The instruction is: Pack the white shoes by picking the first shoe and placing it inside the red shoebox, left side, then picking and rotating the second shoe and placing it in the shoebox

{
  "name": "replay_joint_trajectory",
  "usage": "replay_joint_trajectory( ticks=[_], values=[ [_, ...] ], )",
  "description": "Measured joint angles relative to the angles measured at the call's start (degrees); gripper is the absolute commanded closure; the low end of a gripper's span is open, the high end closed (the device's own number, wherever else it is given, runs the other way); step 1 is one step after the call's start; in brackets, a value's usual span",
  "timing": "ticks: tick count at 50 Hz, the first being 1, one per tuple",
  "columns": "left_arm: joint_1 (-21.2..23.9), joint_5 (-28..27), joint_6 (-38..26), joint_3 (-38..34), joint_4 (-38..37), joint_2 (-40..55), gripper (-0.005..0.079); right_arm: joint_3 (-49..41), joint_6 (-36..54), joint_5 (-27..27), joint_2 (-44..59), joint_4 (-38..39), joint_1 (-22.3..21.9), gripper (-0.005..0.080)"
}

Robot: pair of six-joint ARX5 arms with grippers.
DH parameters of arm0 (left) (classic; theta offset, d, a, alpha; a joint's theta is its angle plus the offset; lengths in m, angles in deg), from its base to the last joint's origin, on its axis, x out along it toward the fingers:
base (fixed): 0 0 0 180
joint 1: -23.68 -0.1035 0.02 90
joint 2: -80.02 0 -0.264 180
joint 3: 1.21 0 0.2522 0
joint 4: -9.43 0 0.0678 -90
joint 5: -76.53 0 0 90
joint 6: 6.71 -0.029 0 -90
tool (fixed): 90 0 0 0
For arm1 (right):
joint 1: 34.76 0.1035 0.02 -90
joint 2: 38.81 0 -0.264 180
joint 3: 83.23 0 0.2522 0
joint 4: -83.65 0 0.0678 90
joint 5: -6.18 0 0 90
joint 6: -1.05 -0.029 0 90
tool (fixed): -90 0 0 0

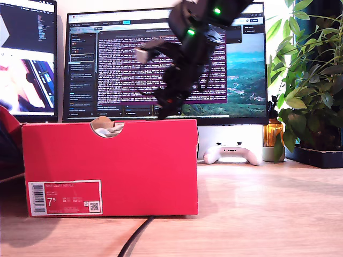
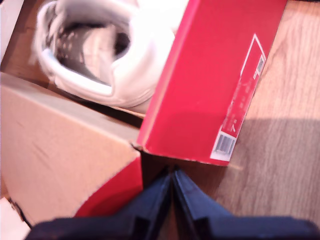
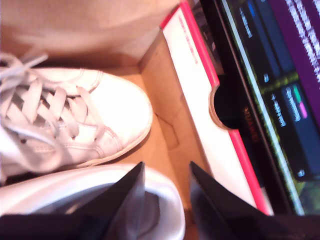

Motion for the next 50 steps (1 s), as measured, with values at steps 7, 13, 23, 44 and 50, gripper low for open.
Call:
replay_joint_trajectory(
  ticks=[7, 13, 23, 44, 50],
  values=[
    [0.0, 0.0, 0.0, 0.0, 0.0, 0.0, 0.0761, 5.6, -2.5, 3.0, 0.0, -4.2, 1.2, 0.0549],
    [0.0, 0.0, 0.0, 0.0, 0.0, 0.0, 0.0761, 13.5, -4.9, 3.5, 0.0, -9.6, 1.8, 0.0765],
    [0.0, 0.0, 0.0, 0.0, 0.0, 0.0, 0.0761, 25.4, -15.4, 4.4, 0.0, -18.1, 3.8, 0.0759],
    [0.0, 0.1, 5.0, 0.7, -1.3, -0.1, 0.0759, 31.6, -27.5, 4.5, 0.0, -39.1, 1.1, 0.0759],
    [0.0, 0.2, 9.0, 2.0, -5.0, -2.2, 0.0759, 31.6, -29.5, 4.5, 0.0, -40.0, -1.1, 0.0759]
  ],
)
